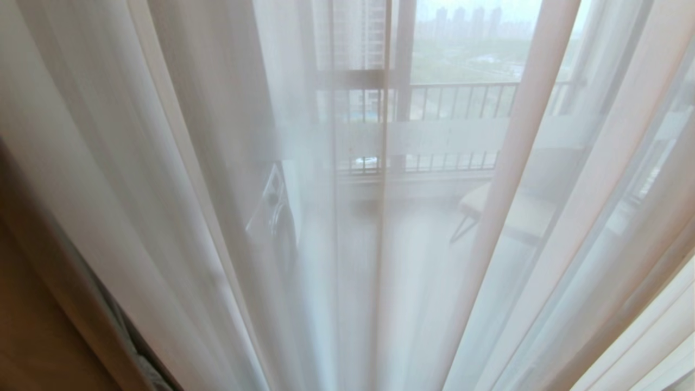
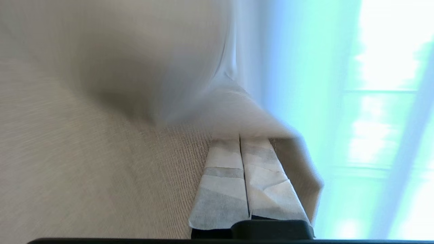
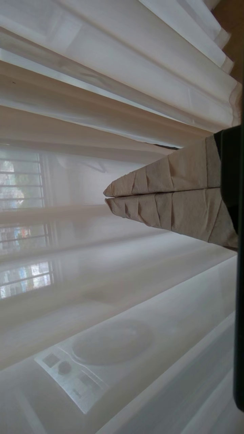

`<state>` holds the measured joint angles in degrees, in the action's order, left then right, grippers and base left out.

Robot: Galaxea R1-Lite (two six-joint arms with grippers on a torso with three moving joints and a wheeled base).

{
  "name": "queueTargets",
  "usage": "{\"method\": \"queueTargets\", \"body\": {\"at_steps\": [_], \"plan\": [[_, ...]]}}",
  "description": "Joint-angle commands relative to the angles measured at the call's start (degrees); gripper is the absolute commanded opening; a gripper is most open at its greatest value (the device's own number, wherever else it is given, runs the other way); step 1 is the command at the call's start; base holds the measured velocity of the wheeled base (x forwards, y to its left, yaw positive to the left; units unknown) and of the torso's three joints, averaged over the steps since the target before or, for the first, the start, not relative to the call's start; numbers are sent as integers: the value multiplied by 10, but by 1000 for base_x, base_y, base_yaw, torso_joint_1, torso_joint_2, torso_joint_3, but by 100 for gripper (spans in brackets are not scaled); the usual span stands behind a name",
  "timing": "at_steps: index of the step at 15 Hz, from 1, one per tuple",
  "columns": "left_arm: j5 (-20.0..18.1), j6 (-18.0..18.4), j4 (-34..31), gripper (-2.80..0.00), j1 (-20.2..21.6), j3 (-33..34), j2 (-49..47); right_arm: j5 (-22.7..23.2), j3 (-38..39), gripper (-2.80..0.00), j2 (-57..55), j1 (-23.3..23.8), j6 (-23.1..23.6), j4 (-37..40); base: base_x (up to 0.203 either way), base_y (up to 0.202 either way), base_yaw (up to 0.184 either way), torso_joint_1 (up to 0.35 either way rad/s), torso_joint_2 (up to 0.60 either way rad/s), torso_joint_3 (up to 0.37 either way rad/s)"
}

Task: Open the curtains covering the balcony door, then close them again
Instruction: Close the outer curtains on both sides

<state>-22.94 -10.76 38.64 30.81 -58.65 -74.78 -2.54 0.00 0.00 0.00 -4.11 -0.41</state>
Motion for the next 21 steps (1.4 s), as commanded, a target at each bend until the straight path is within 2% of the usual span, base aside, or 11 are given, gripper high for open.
{"method": "queueTargets", "body": {"at_steps": [1,5,10,13,16,21], "plan": [[1,-1,1,-280,-79,1,15,0,0,-280,0,0,0,0,0,0,0,0,0,0],[3,0,0,-280,-193,14,24,0,0,-280,0,0,0,0,0,0,0,0,0,0],[4,2,-12,-280,-291,29,29,0,0,-280,0,0,0,0,0,0,0,0,0,0],[5,6,-15,-280,-338,31,24,0,0,-280,0,0,0,0,0,0,0,0,0,0],[7,13,-16,-280,-368,30,13,0,0,-280,-1,0,0,0,0,0,0,0,0,0],[36,22,-15,-280,-427,30,0,0,0,-280,0,0,0,0,0,0,0,0,0,0]]}}
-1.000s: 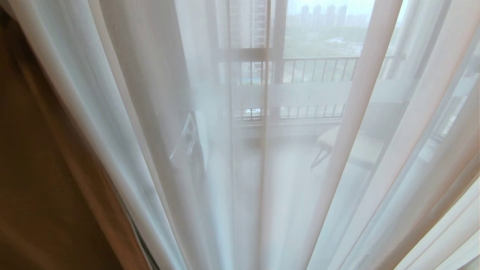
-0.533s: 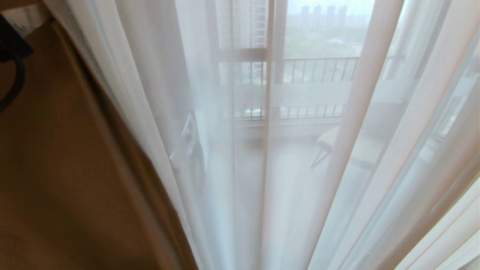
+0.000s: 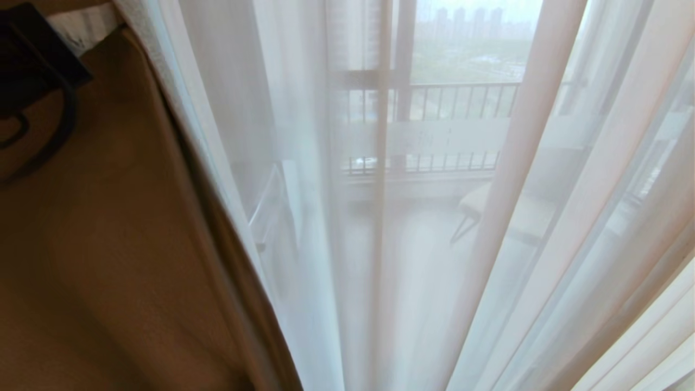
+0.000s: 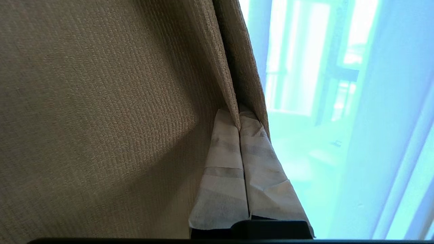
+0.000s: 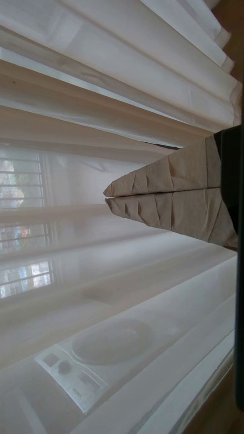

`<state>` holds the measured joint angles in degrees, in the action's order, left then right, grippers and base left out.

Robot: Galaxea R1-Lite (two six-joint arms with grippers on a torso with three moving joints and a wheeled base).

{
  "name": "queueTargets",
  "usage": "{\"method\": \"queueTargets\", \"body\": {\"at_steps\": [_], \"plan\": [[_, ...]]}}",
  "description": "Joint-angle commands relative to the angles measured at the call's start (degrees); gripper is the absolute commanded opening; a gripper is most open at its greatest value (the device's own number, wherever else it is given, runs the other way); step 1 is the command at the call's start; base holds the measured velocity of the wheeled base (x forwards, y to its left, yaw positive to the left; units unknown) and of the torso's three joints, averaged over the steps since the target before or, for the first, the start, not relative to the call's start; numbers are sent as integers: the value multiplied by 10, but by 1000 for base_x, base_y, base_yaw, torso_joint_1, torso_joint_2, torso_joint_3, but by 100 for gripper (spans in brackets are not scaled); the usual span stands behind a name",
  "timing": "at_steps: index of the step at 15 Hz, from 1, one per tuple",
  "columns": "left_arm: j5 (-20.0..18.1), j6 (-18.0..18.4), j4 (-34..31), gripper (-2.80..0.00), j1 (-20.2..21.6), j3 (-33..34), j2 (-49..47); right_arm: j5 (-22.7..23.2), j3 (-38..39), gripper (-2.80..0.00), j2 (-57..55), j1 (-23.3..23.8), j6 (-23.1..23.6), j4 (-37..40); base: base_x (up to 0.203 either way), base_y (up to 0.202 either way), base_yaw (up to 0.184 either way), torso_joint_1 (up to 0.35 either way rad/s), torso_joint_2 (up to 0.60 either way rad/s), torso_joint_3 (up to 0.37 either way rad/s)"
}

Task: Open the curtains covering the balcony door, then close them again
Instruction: Close the outer curtains on both sides

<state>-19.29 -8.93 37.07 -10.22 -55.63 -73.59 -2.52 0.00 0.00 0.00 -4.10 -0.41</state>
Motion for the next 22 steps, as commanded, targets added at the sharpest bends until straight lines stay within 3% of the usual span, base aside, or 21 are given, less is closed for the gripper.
{"method": "queueTargets", "body": {"at_steps": [1,6,12,15,19,22], "plan": [[1,7,1,-280,-27,0,-13,0,0,-280,0,0,0,0,0,0,0,0,0,0],[19,21,1,-280,-81,0,-24,0,0,-280,0,0,0,0,0,0,0,0,0,0],[33,23,0,-280,-90,1,-23,0,0,-280,-1,0,0,0,0,0,0,0,0,0],[37,23,1,-280,-78,1,-19,0,0,-280,0,0,0,0,0,0,0,0,0,0],[120,23,5,-280,-49,8,-2,0,0,-280,-1,0,0,0,0,0,0,0,0,0],[133,23,6,-280,-7,22,11,0,0,-280,-1,0,0,0,0,0,0,0,0,0]]}}
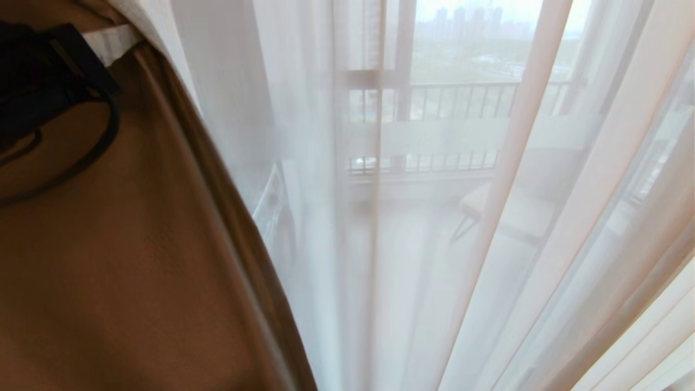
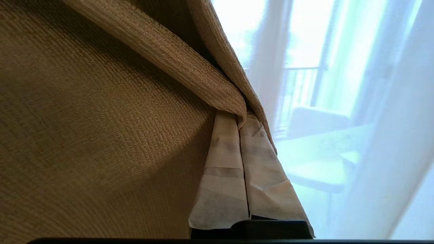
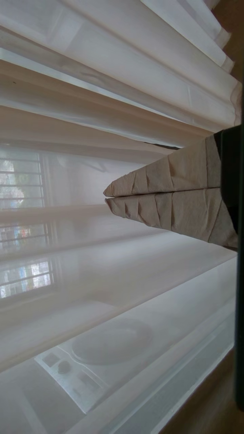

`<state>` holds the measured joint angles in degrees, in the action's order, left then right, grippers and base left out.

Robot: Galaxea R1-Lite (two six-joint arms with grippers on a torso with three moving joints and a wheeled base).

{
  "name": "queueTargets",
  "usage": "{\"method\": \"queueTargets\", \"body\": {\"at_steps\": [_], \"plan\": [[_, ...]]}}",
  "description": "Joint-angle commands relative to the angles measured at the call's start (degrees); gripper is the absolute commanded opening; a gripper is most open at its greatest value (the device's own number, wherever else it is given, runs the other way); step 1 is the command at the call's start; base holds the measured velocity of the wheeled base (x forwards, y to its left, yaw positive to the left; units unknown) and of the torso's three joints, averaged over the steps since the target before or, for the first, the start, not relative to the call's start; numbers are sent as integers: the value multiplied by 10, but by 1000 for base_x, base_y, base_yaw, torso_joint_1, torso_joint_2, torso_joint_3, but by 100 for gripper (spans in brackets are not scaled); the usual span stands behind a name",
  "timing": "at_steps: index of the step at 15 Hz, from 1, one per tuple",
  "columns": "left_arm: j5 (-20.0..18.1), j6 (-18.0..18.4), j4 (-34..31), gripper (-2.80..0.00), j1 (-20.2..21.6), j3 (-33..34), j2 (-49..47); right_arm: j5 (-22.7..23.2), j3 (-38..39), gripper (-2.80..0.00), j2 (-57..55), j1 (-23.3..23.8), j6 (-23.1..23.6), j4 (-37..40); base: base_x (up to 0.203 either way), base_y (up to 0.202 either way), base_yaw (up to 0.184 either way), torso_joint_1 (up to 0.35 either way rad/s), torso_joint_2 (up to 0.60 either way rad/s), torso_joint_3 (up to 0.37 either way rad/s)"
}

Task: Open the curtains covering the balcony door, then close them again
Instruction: Close the outer curtains on both sides

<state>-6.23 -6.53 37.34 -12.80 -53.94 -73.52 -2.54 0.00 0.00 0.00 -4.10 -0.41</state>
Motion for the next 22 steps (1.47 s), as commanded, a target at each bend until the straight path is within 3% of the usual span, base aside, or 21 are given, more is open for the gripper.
{"method": "queueTargets", "body": {"at_steps": [1,7,9,14,15,19,22], "plan": [[5,0,4,-280,42,7,13,0,0,-280,0,0,0,0,0,0,0,0,0,0],[6,1,6,-280,211,18,27,0,0,-280,0,0,0,0,0,0,0,0,0,0],[6,0,6,-280,234,35,35,0,0,-280,0,0,0,0,0,0,0,0,0,0],[6,3,7,-280,238,75,59,0,0,-280,-1,0,0,0,0,0,0,0,0,0],[5,4,12,0,238,81,60,0,0,-280,0,0,0,0,0,0,0,0,0,0],[3,2,15,0,238,102,76,0,0,-280,0,0,0,0,0,0,0,0,0,0],[4,-1,13,0,238,162,131,0,0,-280,-1,0,0,0,0,0,0,0,0,0]]}}
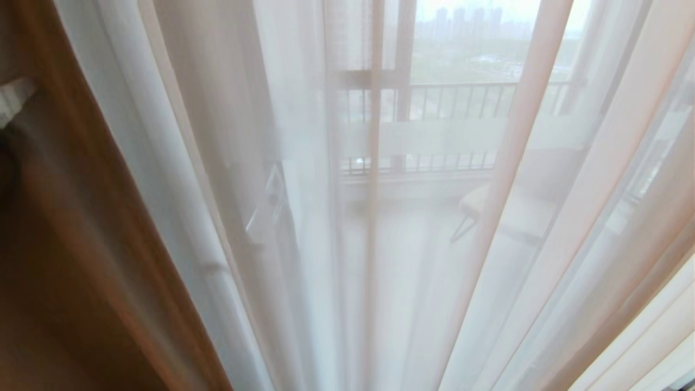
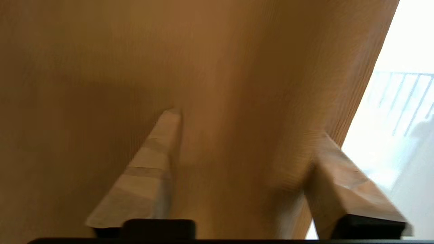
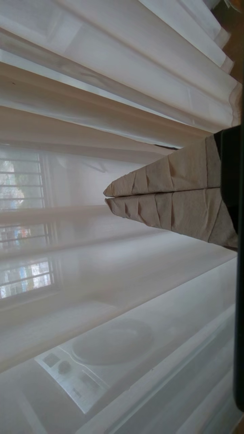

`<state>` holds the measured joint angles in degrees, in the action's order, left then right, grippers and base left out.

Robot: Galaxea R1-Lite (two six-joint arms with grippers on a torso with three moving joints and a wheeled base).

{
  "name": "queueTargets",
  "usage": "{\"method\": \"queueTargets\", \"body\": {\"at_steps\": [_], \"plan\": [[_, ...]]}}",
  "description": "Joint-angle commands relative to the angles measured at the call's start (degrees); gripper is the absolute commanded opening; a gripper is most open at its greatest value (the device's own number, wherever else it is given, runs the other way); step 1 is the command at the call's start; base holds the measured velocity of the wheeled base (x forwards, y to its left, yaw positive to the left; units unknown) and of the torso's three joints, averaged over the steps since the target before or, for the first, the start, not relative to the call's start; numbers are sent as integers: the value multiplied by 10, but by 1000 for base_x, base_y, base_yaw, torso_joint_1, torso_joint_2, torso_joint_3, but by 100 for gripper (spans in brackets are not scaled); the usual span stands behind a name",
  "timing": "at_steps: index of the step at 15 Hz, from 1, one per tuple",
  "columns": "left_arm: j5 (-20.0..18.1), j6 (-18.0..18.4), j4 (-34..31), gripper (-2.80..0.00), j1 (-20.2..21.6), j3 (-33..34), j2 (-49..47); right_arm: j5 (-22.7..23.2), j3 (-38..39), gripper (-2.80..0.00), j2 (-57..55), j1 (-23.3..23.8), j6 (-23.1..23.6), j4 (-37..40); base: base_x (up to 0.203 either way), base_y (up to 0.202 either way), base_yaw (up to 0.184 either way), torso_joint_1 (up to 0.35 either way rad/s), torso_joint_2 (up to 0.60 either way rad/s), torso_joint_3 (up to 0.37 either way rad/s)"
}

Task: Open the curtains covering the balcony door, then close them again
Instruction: Close the outer curtains on both sides

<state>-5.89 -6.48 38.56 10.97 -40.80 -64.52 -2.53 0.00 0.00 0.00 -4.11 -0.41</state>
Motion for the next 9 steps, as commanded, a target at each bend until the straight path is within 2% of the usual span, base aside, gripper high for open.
{"method": "queueTargets", "body": {"at_steps": [1,5,9], "plan": [[1,-2,0,0,0,59,67,0,0,-280,0,0,0,0,0,0,0,0,0,0],[-4,-4,-6,0,-1,154,170,0,0,-280,0,0,0,0,0,0,0,0,0,0],[-11,-4,-54,0,-5,198,269,0,0,-280,0,0,0,0,0,0,0,0,0,0]]}}
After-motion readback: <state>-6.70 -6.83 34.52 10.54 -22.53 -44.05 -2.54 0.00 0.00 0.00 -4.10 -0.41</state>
